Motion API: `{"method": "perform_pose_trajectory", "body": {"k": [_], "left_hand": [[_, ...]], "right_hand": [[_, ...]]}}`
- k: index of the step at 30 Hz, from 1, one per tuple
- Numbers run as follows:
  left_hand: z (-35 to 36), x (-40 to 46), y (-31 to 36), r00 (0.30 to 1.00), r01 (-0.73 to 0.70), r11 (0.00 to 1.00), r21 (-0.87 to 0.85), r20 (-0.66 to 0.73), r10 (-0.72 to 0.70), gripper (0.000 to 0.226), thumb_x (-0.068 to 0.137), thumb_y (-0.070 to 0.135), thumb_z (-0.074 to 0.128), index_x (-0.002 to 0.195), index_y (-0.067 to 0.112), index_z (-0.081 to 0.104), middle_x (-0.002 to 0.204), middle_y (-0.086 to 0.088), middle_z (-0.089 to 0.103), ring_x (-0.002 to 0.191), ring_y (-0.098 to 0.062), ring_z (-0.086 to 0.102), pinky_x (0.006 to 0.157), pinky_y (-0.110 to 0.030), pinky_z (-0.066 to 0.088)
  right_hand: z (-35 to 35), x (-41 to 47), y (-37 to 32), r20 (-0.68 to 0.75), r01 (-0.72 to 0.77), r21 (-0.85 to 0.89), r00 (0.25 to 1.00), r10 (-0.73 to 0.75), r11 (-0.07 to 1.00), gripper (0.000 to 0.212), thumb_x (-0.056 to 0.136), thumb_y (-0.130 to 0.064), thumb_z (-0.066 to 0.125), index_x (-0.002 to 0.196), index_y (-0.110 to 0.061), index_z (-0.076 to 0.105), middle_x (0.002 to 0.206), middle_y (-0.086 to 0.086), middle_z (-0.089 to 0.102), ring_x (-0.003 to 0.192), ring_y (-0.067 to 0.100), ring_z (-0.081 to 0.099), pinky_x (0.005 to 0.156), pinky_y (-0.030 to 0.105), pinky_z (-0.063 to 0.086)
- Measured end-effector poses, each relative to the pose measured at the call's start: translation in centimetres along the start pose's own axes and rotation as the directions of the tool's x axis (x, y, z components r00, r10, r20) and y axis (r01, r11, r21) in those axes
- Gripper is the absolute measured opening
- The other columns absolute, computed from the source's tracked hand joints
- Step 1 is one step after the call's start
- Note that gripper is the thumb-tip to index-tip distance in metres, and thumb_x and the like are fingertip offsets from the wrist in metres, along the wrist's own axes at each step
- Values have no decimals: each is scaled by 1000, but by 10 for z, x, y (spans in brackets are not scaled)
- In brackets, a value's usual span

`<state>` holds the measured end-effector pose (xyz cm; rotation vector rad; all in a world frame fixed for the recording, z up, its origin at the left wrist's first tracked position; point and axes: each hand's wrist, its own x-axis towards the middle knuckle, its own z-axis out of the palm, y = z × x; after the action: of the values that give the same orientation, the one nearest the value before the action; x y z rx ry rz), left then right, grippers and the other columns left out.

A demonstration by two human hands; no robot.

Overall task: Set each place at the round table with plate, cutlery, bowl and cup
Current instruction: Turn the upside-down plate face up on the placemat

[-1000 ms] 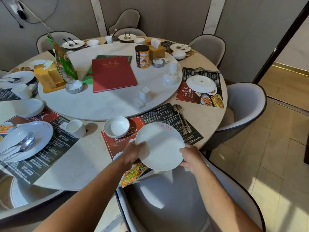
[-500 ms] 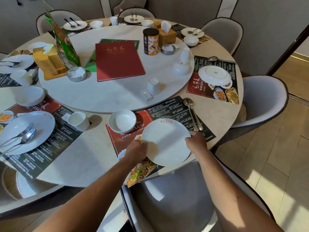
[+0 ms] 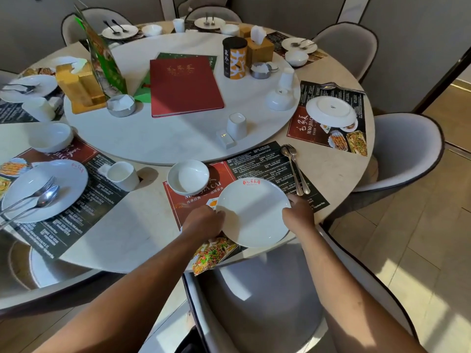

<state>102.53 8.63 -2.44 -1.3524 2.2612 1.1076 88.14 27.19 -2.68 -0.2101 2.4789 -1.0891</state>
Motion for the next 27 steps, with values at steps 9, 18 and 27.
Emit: {"method": "perform_pose_trajectory", "body": {"k": [9, 18, 27], "left_hand": [[7, 0, -8, 983, -116, 992, -43, -147, 109, 27, 99, 26, 51, 114, 8, 65, 94, -7, 69, 82, -25, 71, 78, -39, 62], [10, -3, -16, 986, -53, 993, -110, -160, 35, 34, 93, 35, 60, 110, 7, 71, 89, -6, 72, 76, -25, 72, 73, -40, 64], [12, -1, -17, 987, -66, 993, -95, -155, 50, 34, 94, 34, 61, 110, 7, 73, 89, -6, 72, 74, -25, 72, 72, -42, 64]], "right_hand": [[18, -27, 18, -169, -92, 84, 980, 106, 992, 36, 74, 2, 49, 99, -12, 72, 106, 8, 71, 97, 32, 63, 81, 32, 54], [-2, -16, 7, -69, -26, 222, 997, 42, 975, 43, 74, 10, 40, 95, -9, 72, 88, -5, 75, 87, 18, 67, 70, 23, 49], [-3, -21, 8, -35, 20, 242, 999, -12, 970, 56, 73, 12, 39, 100, -23, 75, 95, -6, 74, 94, 19, 67, 66, 19, 48]]}}
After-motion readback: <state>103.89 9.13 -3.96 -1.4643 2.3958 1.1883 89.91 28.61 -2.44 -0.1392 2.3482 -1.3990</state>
